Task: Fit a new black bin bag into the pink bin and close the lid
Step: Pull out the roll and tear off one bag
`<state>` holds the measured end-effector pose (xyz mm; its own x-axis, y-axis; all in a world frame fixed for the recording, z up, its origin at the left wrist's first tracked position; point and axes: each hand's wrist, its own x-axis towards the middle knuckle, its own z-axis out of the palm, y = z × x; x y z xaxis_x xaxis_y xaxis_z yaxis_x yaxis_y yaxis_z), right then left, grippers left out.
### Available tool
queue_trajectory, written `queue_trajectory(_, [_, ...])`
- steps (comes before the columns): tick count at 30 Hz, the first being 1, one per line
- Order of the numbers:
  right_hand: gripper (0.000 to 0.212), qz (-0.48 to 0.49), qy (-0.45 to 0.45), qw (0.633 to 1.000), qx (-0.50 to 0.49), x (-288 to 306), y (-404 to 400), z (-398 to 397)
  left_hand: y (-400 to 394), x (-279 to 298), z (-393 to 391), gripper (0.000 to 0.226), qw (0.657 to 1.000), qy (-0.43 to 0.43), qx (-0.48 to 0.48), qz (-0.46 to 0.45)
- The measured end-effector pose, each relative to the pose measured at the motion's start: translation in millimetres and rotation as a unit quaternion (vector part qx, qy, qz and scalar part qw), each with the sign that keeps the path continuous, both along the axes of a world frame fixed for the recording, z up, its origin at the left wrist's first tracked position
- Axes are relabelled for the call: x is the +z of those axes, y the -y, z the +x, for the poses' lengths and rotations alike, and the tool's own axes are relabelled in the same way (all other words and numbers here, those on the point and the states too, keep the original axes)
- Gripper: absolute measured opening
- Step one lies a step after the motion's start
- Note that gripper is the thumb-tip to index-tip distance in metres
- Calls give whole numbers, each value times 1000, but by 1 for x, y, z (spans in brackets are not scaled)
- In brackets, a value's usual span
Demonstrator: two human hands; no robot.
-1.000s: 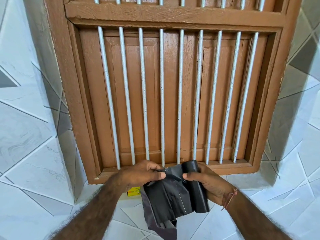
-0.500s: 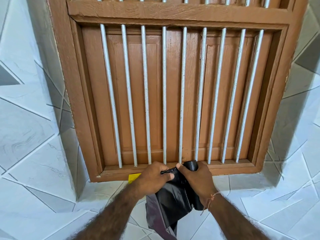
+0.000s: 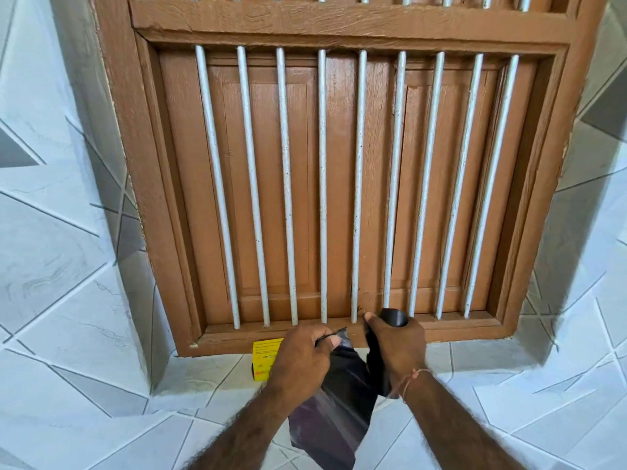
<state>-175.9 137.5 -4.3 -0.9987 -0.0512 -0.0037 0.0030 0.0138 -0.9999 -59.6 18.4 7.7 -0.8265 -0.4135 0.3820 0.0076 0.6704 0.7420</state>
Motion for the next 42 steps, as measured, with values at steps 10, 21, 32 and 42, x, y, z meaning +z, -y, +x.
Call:
queue_trajectory(10, [44,-131,88,986,-52,16,-39,-31,44,-5,40,34,994,83,-53,46])
queue_trajectory(21, [44,-219,158,945,185,1,-34,-22,60,-30,49,38,966,218,-64,127])
queue_trajectory(32, [46,47,-60,973,218,10,-51,-20,35,-34,9,28,941,171,92,-279])
queue_trajectory(42, [41,91,-150,952,249,24,-71,-6,38,-14,-36,37,875,277,-2,-397])
